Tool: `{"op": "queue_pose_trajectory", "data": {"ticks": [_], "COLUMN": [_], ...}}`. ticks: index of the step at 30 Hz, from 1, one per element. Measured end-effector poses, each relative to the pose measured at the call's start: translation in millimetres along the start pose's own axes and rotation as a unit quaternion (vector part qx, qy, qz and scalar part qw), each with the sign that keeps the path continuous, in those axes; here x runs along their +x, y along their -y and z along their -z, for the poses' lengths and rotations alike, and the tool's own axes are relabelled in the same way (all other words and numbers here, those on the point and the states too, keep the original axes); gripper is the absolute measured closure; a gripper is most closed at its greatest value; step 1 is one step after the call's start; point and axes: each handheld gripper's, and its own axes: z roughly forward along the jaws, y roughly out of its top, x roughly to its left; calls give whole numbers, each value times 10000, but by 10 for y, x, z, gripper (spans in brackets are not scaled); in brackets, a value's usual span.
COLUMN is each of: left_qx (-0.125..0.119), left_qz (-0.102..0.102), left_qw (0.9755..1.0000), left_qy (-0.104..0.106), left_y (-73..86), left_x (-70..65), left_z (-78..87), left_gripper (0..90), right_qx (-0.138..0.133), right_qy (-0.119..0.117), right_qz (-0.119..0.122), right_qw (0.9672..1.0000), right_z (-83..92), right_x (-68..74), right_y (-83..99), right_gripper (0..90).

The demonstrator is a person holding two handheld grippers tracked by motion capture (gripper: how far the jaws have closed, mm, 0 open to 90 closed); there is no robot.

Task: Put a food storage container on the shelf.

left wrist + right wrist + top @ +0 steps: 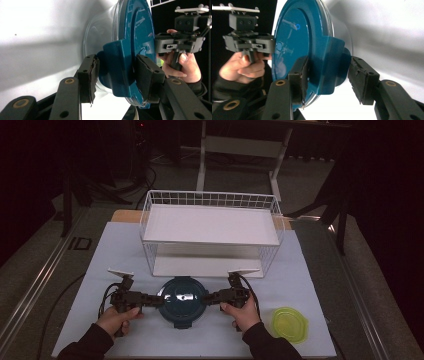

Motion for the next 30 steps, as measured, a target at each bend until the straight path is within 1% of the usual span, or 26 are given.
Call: {"op": "queue_pose_trajectory", "data": {"ticks": [1,3,5,9,11,14,17,18,19,20,22,24,27,30], "left_qx": [12,53,45,11,-16,-52,-131,-126,-113,-107,-76,-98,-129,-174], "left_qz": [-11,11,42,104,85,92,25,-11,-1,-33,-74,-87,-119,-209], "left_qw": [10000,10000,10000,9999,9999,9999,9998,9997,9997,9996,9995,9994,9994,9992], "left_qy": [2,-1,0,-43,-69,-104,-175,-211,-227,-258,-298,-330,-309,-276], "left_y": [-2,-11,-8,4,20,45,87,96,102,111,120,132,136,115], "left_x": [1,2,2,-22,-41,-70,-125,-146,-159,-181,-206,-232,-250,-307], "left_z": [0,1,1,4,10,21,31,37,44,49,59,60,54,55], "left_gripper": [526,528,531,535,538,545,550,552,555,558,562,562,564,564], "right_qx": [-5,-25,-19,-25,-11,19,33,30,30,34,32,37,21,-24], "right_qy": [-74,-95,-66,-22,1,32,27,21,39,64,62,56,56,44], "right_qz": [-94,-94,-95,-46,17,45,75,95,113,198,285,303,350,401], "right_qw": [9999,9999,9999,10000,10000,10000,10000,9999,9999,9998,9996,9995,9994,9992], "right_z": [-4,-6,-3,1,8,20,32,36,43,49,59,62,85,136], "right_x": [-21,-25,-18,1,14,37,48,49,61,77,91,92,97,110], "right_y": [1,7,7,14,18,26,33,36,42,49,64,67,81,76], "right_gripper": [517,518,519,520,522,527,535,538,540,542,545,546,547,548]}}
